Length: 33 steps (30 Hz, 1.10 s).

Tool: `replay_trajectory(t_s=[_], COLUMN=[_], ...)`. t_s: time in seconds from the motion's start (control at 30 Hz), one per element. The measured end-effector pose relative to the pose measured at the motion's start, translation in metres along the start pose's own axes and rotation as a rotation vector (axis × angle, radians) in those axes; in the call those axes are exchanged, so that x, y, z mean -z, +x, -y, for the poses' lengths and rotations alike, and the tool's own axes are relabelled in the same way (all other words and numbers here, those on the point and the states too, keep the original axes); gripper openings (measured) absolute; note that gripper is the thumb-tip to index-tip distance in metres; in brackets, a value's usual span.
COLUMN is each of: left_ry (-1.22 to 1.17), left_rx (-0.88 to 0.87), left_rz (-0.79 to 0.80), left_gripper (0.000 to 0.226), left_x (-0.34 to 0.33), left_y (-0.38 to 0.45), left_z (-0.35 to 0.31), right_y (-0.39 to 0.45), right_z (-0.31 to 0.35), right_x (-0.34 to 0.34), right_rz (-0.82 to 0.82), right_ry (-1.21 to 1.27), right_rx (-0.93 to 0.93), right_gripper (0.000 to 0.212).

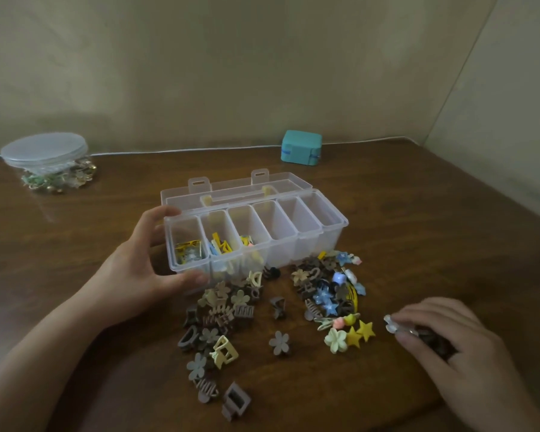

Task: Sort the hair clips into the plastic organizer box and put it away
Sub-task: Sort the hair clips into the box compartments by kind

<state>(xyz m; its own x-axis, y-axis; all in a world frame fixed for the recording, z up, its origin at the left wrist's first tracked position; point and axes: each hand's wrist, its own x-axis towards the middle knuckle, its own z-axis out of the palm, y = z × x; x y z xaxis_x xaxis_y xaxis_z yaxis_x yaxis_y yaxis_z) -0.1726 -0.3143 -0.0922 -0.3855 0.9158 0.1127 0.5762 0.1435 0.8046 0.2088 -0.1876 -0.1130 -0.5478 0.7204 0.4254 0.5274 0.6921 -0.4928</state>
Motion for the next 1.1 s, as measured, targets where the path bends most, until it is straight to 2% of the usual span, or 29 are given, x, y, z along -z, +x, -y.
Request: replay_trajectory(t_s=[0.07, 0.17, 0.33, 0.53, 0.67, 0.77, 0.97, 1.1], left_ry=[-0.001, 0.006, 0.021, 0.008, 0.001, 0.001, 0.012, 0.018], left_rx=[0.002, 0.004, 0.002, -0.005, -0.019, -0.033, -0.028, -0.023], left_rz=[-0.001, -0.007, -0.008, 0.003, 0.009, 0.008, 0.009, 0.011], left_gripper=[0.102, 0.100, 0.102, 0.101, 0.098, 0.098, 0.101, 0.103], left_x=[0.000, 0.000, 0.001, 0.003, 0.003, 0.003, 0.003, 0.003], left_y=[0.000, 0.001, 0.000, 0.000, 0.002, 0.003, 0.003, 0.003], left_z=[-0.001, -0.002, -0.002, 0.001, 0.003, 0.005, 0.006, 0.005], right_y=[0.008, 0.024, 0.073, 0.132, 0.138, 0.133, 0.101, 0.046], right_z=[-0.003, 0.000, 0.041, 0.110, 0.119, 0.114, 0.080, 0.046], right_x=[0.002, 0.003, 0.002, -0.062, -0.095, -0.081, -0.008, 0.002], right_rz=[0.032, 0.068, -0.064, -0.062, 0.003, -0.010, -0.064, 0.050], right_ry=[0.017, -0.025, 0.132, 0.197, 0.142, 0.068, 0.119, 0.037], right_rx=[-0.043, 0.000, 0.116, 0.278, 0.333, 0.412, 0.359, 0.382], right_gripper=[0.027, 0.029, 0.024, 0.020, 0.025, 0.036, 0.016, 0.017])
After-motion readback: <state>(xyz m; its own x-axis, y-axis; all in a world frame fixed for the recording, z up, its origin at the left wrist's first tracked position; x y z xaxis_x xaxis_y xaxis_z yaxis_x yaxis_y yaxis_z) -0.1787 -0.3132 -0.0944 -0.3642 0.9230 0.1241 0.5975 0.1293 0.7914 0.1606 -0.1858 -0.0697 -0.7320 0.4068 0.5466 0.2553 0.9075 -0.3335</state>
